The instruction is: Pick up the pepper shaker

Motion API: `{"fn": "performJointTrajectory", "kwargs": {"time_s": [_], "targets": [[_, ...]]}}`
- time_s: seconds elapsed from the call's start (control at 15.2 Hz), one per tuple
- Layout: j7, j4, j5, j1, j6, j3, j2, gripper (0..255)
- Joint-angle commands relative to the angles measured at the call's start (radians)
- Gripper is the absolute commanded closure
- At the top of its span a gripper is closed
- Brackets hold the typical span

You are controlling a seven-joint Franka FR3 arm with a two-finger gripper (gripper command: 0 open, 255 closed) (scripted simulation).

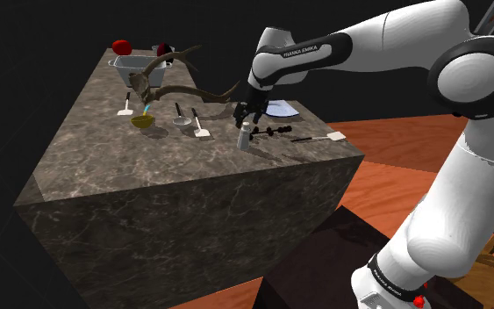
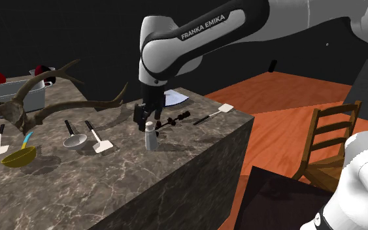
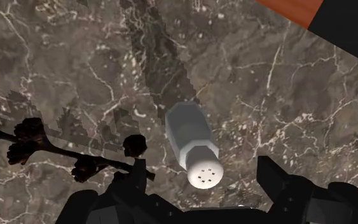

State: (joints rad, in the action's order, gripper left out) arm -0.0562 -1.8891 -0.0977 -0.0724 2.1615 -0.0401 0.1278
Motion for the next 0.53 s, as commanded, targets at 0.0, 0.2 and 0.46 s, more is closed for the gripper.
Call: {"fn": "performJointTrajectory", "kwargs": {"time_s": [0.0, 0.2, 0.46], "targets": [[-0.001, -0.015, -0.001, -0.001, 0.021, 0.001, 0.006, 0], [0.0, -0.012, -0.001, -0.001, 0.022, 0.001, 0.008, 255], [0.0, -0.014, -0.001, -0.001, 0.022, 0.001, 0.007, 255]]}}
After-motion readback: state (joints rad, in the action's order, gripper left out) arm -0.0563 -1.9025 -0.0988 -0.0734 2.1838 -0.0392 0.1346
